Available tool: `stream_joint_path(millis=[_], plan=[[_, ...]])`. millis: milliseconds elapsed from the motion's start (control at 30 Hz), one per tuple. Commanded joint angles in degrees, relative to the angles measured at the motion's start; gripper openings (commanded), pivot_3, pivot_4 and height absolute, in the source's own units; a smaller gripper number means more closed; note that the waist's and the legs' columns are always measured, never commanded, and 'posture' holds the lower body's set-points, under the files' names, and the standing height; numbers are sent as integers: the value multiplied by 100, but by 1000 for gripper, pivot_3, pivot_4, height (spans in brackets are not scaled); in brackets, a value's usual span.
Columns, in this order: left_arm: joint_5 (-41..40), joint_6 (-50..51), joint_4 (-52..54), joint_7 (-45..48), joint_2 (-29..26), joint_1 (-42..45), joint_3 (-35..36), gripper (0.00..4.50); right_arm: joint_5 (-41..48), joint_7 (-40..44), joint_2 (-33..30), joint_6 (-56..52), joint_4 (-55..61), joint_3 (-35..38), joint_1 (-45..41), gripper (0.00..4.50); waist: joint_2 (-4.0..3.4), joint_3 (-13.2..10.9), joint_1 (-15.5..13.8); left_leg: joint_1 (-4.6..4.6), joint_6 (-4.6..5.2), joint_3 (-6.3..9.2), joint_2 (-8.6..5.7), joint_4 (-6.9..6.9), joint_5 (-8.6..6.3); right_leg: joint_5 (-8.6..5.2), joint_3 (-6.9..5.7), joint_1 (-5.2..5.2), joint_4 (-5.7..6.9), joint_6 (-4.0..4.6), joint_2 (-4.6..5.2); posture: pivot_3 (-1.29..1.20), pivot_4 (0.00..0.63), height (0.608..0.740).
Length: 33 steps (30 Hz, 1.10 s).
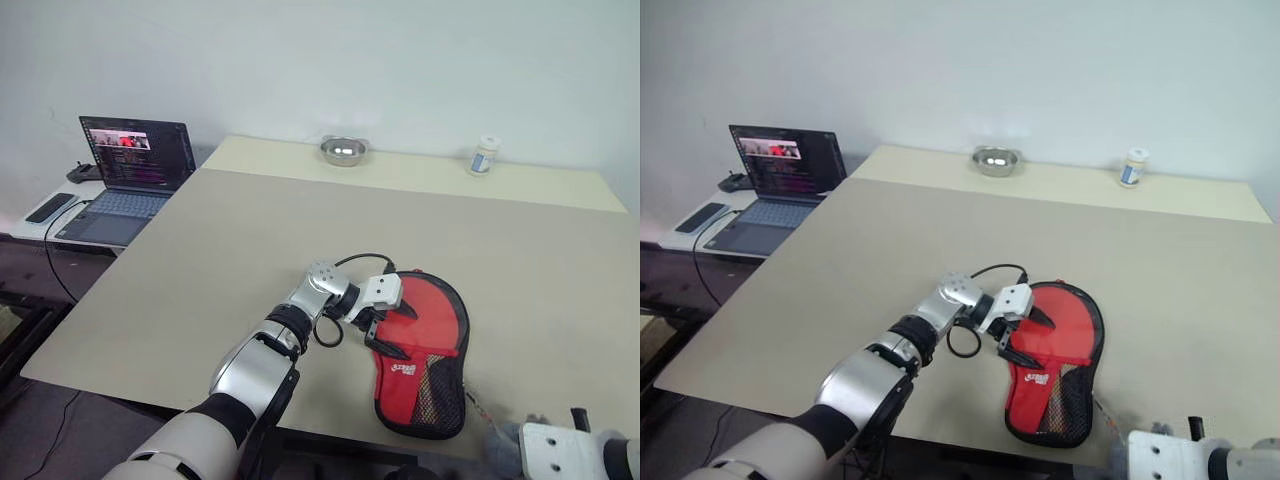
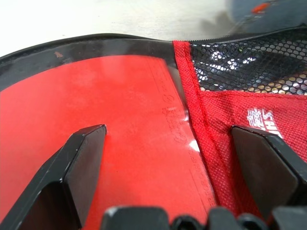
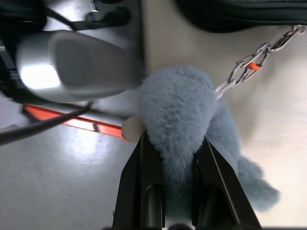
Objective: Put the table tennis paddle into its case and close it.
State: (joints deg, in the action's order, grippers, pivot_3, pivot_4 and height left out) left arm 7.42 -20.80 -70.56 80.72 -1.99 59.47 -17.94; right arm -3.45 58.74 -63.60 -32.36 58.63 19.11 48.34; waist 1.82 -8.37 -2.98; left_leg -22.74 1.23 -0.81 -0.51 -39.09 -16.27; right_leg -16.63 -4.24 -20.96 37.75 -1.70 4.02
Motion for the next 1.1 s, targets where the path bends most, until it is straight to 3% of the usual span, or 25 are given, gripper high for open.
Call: stream_joint_path(millis=[33,333,633,767,967,1100], plan=[[467,200,-336,-112,21,-92,-292,4500,247,170,85,413,137,-315,414,223,12,6,0,7,0,2,0,0,0,-1,-3,10,-3,-1,0,0,150,740],[561,207,-378,-166,122,-39,-286,4500,199,26,146,1435,137,-469,1338,205,16,10,-4,61,2,20,2,4,-5,-17,-16,79,-30,-28,4,0,150,740],[559,173,-373,-163,103,-48,-257,4500,602,187,-5,766,137,393,838,204,17,10,-4,68,6,23,3,6,-10,-11,-20,98,-63,-34,5,0,150,740],[537,171,-360,-185,100,-79,-237,4500,1109,232,-195,646,137,430,850,204,16,10,-4,69,6,24,5,6,-10,-11,-21,99,-63,-33,5,0,150,740],[509,138,-331,-160,90,-115,-219,4500,1826,100,-549,574,137,687,1045,2184,19,9,-4,68,6,23,5,7,-10,-7,-20,99,-66,-26,6,0,150,740],[447,167,-317,-159,120,-113,-164,4500,2960,-153,-661,173,137,1420,793,3605,20,8,-3,69,7,23,5,7,-10,2,-20,101,-67,-12,6,0,150,740]])
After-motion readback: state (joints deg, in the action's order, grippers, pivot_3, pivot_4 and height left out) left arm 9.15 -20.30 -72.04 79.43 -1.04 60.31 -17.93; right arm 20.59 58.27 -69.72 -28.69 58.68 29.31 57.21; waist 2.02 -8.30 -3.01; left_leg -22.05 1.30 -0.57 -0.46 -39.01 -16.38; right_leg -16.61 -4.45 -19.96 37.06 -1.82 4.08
